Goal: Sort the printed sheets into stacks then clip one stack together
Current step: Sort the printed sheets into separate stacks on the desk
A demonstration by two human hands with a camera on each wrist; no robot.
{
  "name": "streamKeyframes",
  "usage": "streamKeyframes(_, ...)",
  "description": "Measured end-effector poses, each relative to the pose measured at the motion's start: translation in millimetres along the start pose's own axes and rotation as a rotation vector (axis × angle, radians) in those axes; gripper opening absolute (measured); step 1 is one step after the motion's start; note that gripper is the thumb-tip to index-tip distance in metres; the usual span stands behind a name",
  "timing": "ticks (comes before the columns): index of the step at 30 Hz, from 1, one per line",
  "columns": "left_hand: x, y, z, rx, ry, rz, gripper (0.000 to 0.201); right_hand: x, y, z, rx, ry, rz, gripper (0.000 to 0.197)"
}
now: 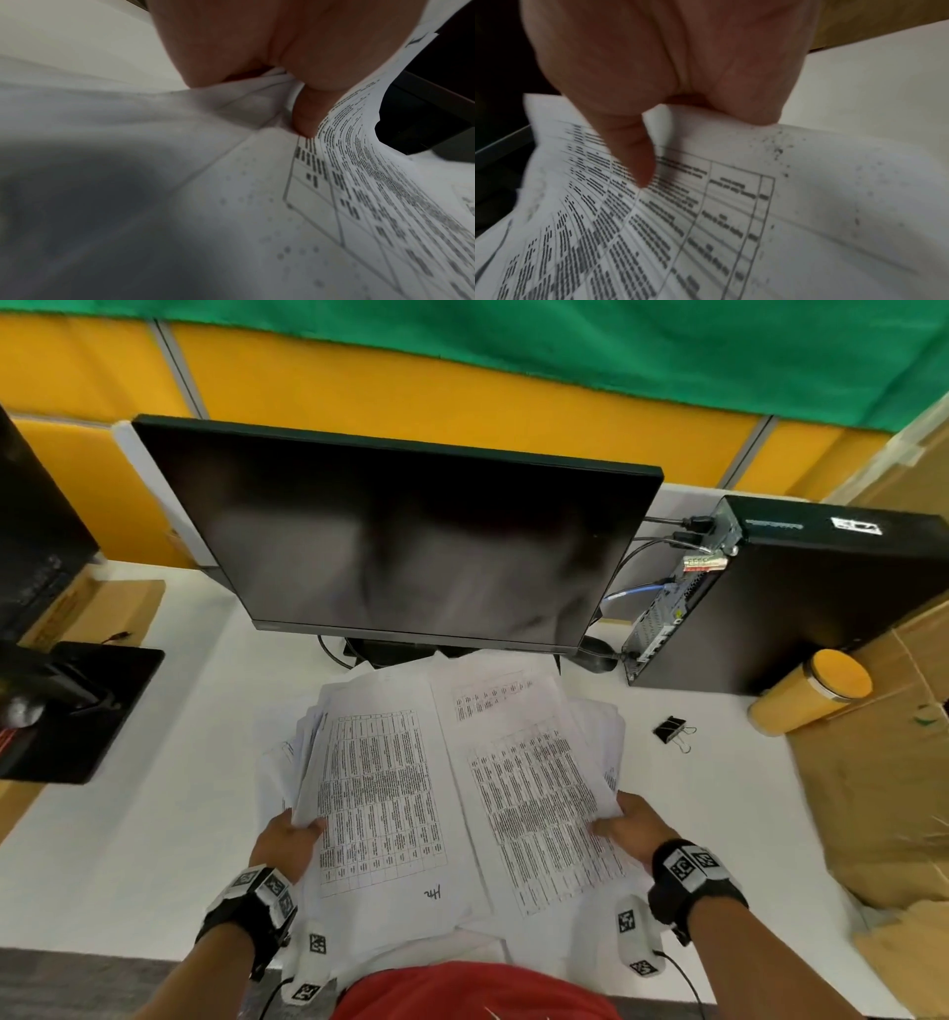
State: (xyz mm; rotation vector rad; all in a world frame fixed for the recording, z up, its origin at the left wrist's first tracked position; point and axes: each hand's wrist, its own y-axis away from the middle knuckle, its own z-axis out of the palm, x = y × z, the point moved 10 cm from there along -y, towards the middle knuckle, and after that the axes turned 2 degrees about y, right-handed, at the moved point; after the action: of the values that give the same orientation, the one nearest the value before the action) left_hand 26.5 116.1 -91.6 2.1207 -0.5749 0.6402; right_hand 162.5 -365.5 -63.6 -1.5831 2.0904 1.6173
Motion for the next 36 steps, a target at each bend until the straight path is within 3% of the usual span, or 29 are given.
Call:
streamKeyframes(5,2,4,0,-0.002,0.007,-0.014,0.043,-18,6,-24,0.088,0.042,-0.115,0.04)
streamKeyframes(9,0,4,-2,-0.005,-0.008,-0.019,0.049,-52,37,-59,0.08,0.025,-0.208,0.013)
streamKeyframes(14,7,10,-2,0.0,-0.02,-0.003,0.043,-86,81,-102,0.06,0.041,-0.285,0.017)
streamKeyframes(18,11,11,-3,-0.004,0.025,-0.009,0.041,-118,111,-130,0.151,0.033,-0.363,0.015)
streamKeyframes(25,12,14,-6,0.017,0.033,-0.037,0.043,-160,125,-162,0.263,-0.285,-0.533,0.02)
streamKeyframes(30,18,17,-7,0.009,0.089,-0.063,0.042,-165,94,-145,0.187,-0.562,-0.533,0.033)
streamKeyframes(36,21,25,9,0.025,0.421,-0.137,0.058,-142,49,-38,-0.035,-0.38,-0.336,0.026)
